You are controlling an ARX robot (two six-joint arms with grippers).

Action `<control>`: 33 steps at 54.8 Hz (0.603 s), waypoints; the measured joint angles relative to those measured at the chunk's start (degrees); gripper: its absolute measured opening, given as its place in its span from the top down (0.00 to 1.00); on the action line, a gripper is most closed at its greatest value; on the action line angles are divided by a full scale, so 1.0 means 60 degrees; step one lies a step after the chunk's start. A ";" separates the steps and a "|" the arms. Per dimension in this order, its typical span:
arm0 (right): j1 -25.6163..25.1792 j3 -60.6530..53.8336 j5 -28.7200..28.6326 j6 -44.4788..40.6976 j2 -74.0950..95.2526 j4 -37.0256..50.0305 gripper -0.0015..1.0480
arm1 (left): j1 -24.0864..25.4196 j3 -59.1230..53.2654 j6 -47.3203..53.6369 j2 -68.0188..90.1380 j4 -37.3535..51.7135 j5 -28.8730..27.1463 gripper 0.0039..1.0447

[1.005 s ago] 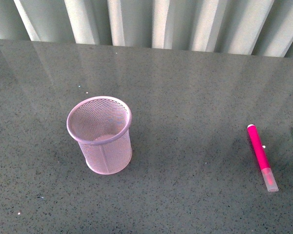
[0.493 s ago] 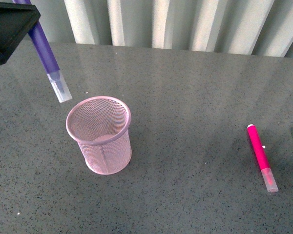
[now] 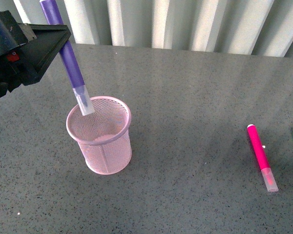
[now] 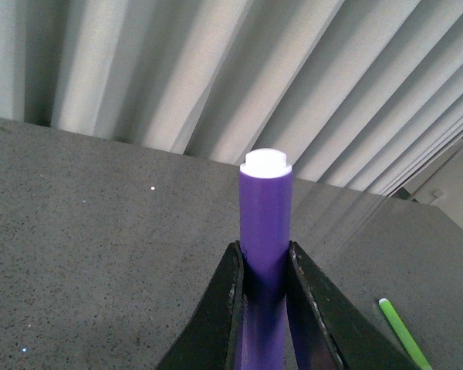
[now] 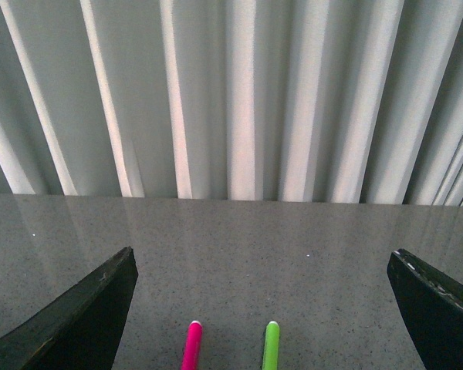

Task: Insert purple and pink pens into pink cup

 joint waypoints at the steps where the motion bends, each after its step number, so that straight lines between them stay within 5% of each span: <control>1: 0.0000 0.0000 0.0000 0.0000 0.0000 0.0000 0.07 | 0.0000 0.0000 0.0000 0.0007 0.0000 0.0000 0.88; 33: 0.0000 0.0000 0.0004 0.0000 0.0000 0.0000 0.07 | -0.0149 0.0000 0.0000 0.0641 0.0000 -0.0007 0.88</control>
